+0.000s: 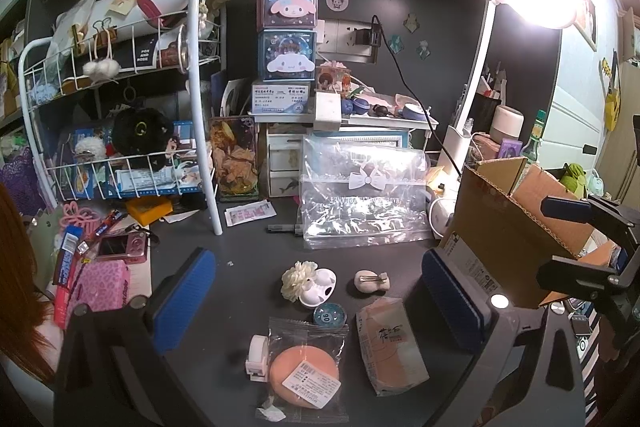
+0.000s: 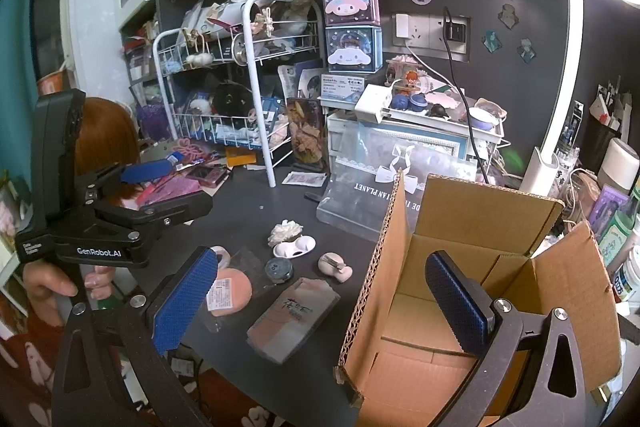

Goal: Organize objects

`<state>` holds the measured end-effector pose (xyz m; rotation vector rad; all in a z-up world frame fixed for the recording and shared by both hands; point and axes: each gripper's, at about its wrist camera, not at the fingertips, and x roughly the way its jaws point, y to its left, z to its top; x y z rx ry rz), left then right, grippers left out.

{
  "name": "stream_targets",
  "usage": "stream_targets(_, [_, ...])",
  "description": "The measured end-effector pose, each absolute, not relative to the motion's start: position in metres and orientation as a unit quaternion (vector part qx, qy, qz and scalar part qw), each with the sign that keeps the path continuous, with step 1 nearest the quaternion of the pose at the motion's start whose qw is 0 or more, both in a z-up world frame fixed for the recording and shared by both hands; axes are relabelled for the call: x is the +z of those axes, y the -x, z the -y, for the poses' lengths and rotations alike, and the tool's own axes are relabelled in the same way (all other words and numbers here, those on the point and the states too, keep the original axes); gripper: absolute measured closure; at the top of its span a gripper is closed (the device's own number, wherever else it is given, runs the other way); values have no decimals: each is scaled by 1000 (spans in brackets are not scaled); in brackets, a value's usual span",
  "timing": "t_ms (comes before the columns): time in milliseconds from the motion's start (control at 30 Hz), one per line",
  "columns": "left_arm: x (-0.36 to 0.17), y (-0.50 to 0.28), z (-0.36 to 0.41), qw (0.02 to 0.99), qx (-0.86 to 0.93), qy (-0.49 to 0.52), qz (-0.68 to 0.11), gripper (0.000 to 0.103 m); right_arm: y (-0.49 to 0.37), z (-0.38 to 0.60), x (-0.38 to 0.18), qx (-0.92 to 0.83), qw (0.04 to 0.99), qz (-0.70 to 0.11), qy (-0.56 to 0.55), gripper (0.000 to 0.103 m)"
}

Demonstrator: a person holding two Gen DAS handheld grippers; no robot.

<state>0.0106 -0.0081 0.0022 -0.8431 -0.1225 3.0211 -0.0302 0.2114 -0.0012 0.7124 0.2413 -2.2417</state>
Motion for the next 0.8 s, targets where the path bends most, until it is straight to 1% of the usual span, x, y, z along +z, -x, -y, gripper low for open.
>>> stream_targets(367, [3, -4, 14, 21, 960, 274, 45, 0, 24, -210, 0, -887, 358, -94, -277, 0])
stream_targets(500, [4, -4, 24, 20, 961, 271, 47, 0, 14, -203, 6, -887, 360, -104, -270, 0])
stream_targets(667, [3, -3, 40, 13, 961, 273, 42, 1, -10, -181, 15, -890, 362, -141, -238, 0])
stream_targets(800, [-3, -2, 57, 17, 959, 278, 50, 0, -23, -158, 5, -876, 386, -148, -247, 0])
